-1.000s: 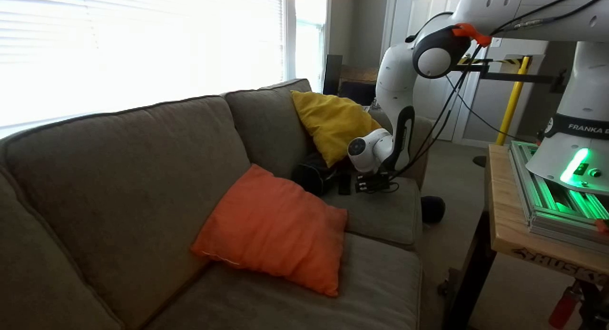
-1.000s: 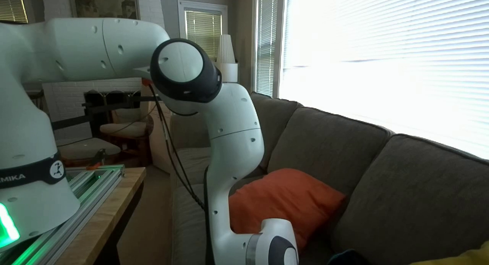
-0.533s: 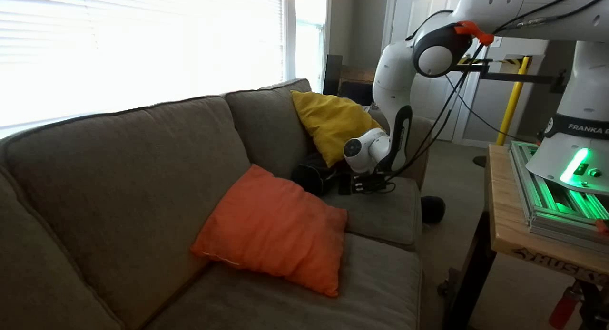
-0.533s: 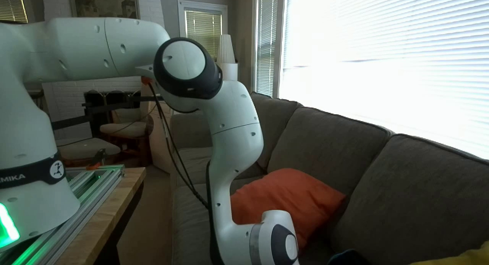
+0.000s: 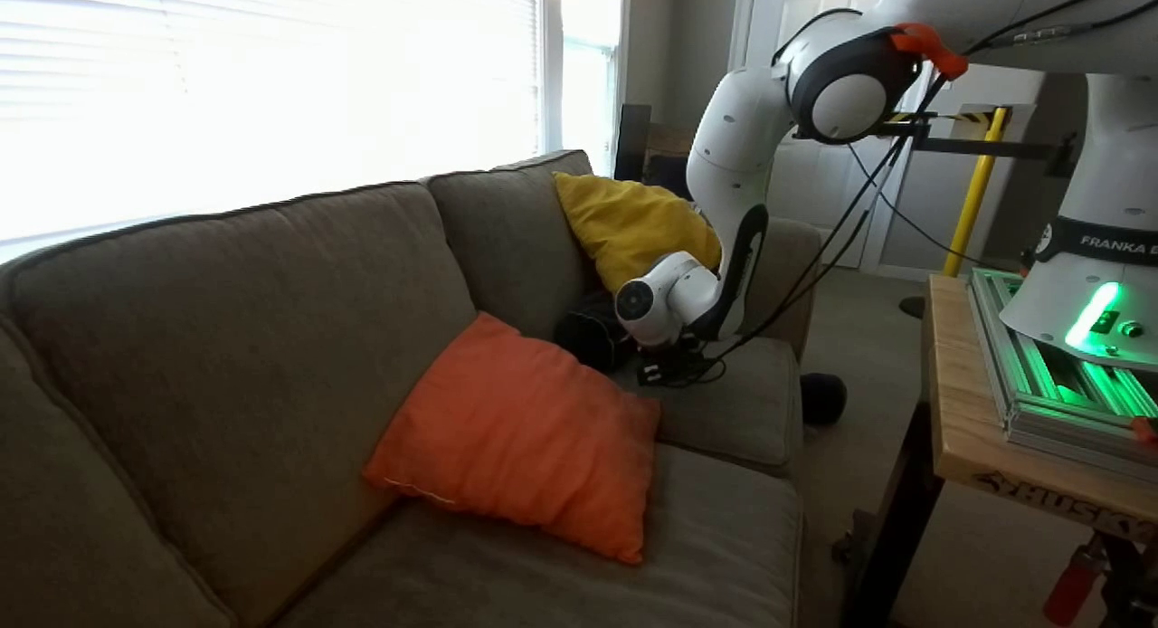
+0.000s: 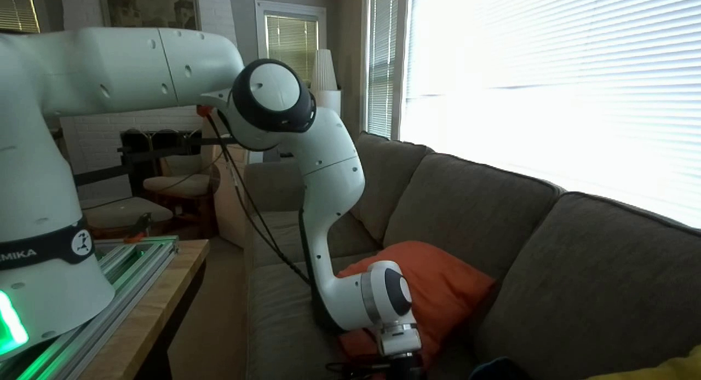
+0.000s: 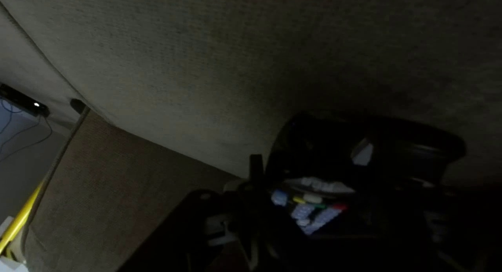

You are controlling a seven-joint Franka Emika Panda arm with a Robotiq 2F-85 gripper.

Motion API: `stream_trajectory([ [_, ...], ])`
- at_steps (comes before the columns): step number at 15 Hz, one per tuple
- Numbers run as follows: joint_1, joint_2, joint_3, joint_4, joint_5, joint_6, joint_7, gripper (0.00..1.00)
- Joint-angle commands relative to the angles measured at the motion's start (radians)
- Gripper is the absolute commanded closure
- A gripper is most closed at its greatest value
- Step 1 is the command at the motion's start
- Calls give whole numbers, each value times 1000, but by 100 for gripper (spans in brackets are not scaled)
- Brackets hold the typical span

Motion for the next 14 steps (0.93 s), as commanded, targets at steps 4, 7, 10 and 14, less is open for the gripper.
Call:
stream_trajectory([
  [4, 86, -11, 38, 45, -33, -79, 3, 73],
  [7, 99, -7, 50, 59, -25, -103, 5, 73],
  [10, 120, 13, 65, 103, -34, -165, -27, 73],
  [14, 156, -4, 85, 120, -72, -221, -35, 73],
])
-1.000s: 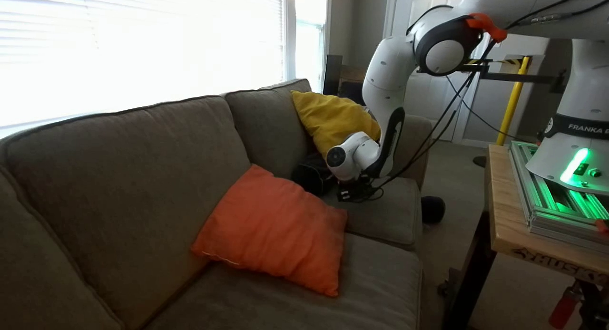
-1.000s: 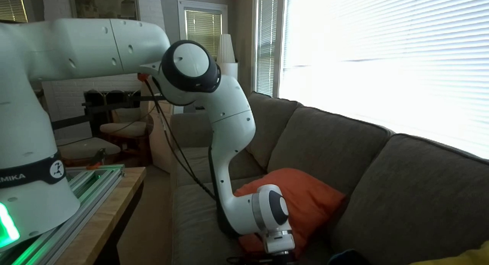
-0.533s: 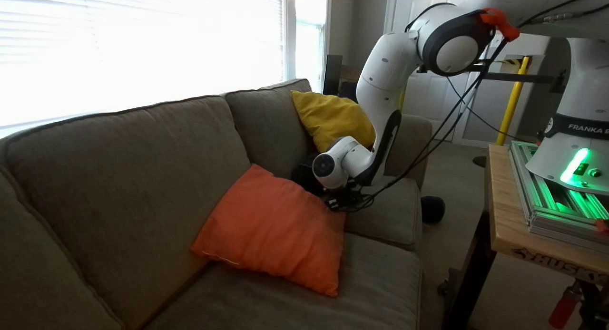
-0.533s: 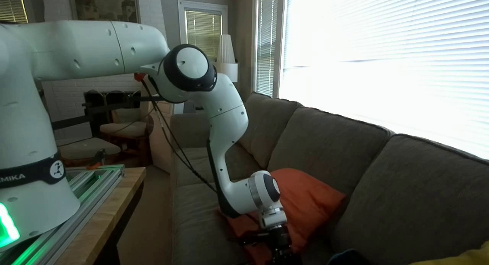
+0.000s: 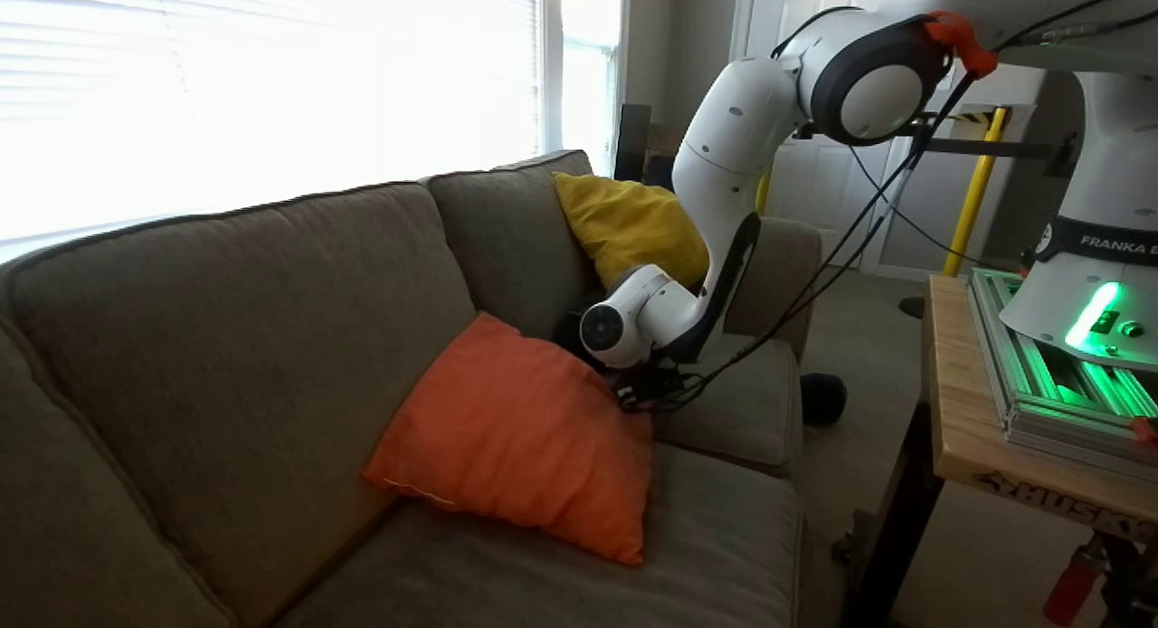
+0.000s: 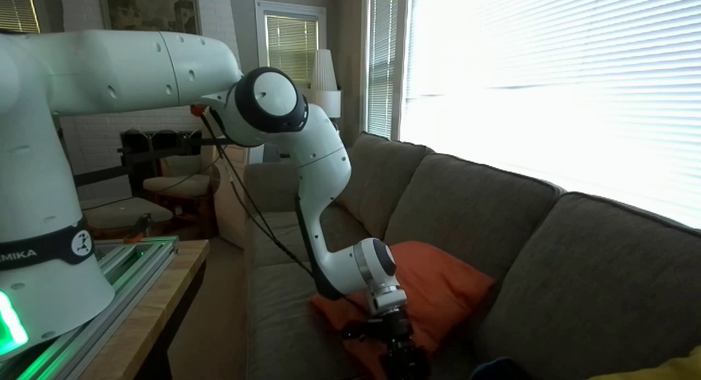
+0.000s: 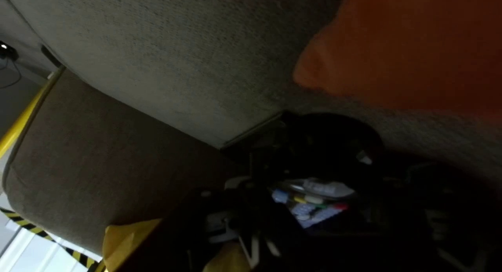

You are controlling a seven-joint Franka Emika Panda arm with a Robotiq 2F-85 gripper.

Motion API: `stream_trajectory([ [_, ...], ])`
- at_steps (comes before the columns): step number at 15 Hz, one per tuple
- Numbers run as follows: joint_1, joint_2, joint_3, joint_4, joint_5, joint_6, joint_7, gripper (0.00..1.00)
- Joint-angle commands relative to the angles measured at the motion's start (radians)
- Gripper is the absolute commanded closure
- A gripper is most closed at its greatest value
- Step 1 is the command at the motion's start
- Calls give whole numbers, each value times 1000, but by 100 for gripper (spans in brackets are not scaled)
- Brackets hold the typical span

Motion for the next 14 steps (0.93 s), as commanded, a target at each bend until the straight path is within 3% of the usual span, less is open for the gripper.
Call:
stream_trajectory([
  [1, 13, 0, 35, 45, -47, -55, -24, 73],
  [5, 38, 39, 82, 123, -49, -156, -105, 73],
  [9, -27, 11, 124, 113, -34, -147, -139, 73],
  [10, 13, 6, 88, 79, -8, -176, -106, 73],
  [11, 7, 6, 89, 78, -8, -176, -107, 48],
  [14, 5, 6, 87, 76, -8, -176, -107, 48],
])
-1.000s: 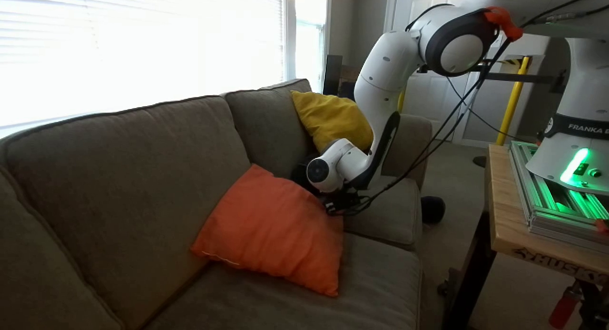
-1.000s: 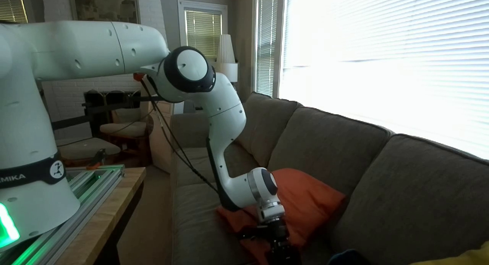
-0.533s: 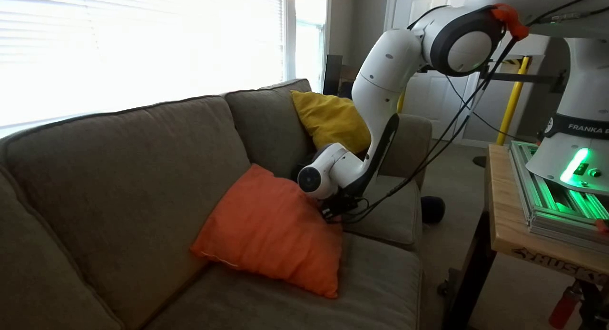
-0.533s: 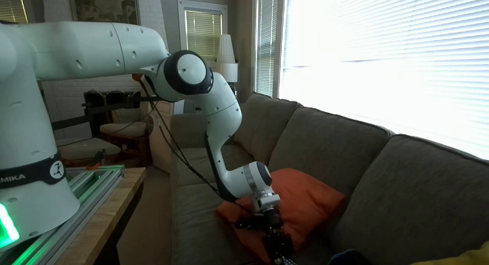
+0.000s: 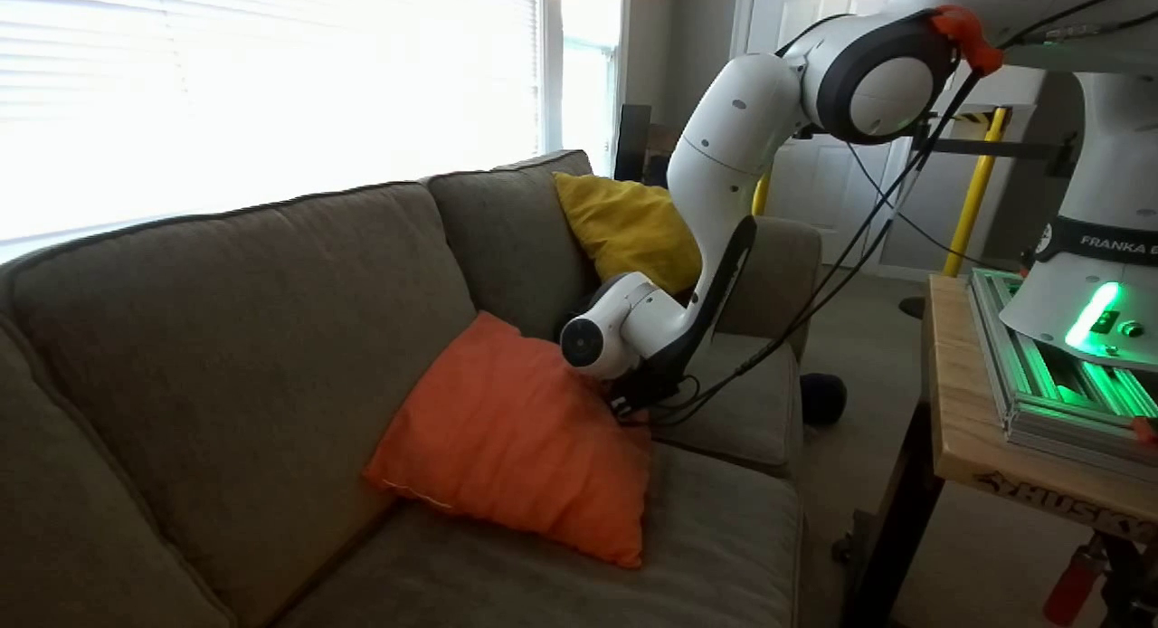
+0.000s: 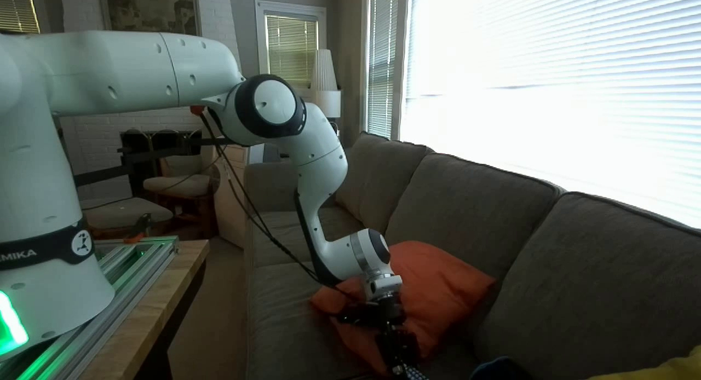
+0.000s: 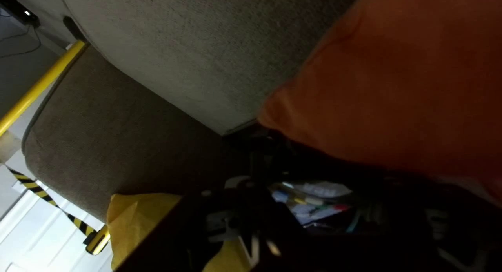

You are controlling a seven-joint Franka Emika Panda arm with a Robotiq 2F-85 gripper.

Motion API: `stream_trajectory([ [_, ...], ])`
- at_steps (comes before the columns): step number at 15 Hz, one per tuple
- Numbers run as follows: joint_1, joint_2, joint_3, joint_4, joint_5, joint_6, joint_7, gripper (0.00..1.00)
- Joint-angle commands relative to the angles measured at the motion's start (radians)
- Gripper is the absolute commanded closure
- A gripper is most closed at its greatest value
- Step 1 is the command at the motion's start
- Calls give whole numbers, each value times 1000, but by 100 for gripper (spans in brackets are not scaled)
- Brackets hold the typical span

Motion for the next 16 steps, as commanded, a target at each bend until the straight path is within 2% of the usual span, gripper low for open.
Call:
stream_trajectory([
  [1, 0, 0, 0, 0, 0, 0, 0, 48],
  [2, -10, -12, -1, -20, 6, 4, 8, 73],
  [6, 4, 1, 3, -42, 30, -25, 73, 73],
  [7, -10, 7, 30, -33, 14, -51, 97, 73],
  [10, 12, 22, 68, -20, 23, -124, 149, 73],
  [16, 95, -62, 118, -99, 21, -392, 325, 73],
])
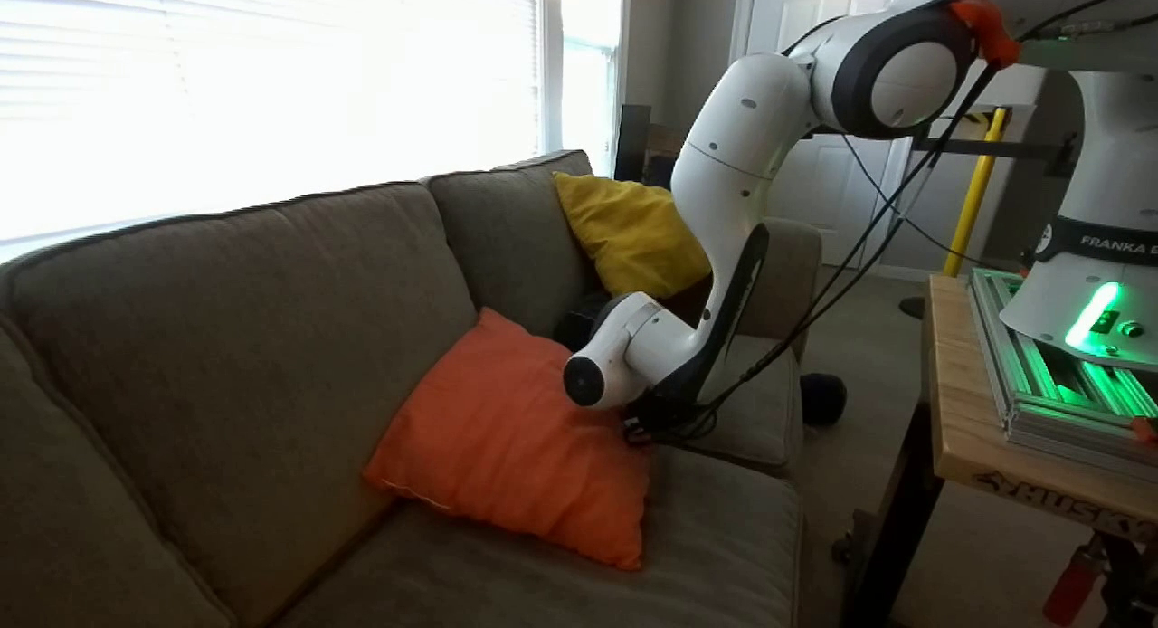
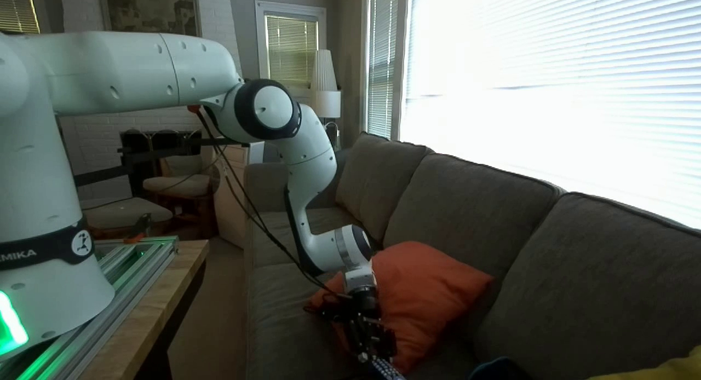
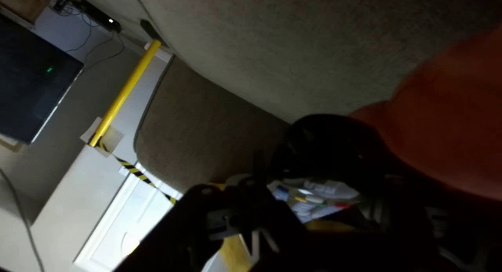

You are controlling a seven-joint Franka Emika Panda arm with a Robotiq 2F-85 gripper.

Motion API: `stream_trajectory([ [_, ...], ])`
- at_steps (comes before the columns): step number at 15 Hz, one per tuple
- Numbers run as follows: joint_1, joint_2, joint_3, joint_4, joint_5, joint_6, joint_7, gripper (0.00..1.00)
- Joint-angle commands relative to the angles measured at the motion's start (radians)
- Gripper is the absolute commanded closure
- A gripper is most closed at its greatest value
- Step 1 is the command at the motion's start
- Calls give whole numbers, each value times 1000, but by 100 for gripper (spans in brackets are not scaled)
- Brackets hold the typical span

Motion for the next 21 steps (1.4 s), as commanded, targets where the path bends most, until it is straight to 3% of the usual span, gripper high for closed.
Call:
stream_trajectory([
  [1, 53, -74, 40, -92, 15, -150, 137, 73],
  [4, 28, -160, 67, -201, 1, -210, 200, 73],
  [10, -99, -364, 60, -451, -102, -103, 234, 73],
  [15, -178, -422, 73, -468, -233, -107, 193, 73],
  [20, -214, -473, 99, -517, -432, -94, 174, 73],
  [21, -231, -417, 119, -444, -385, -147, 179, 73],
])
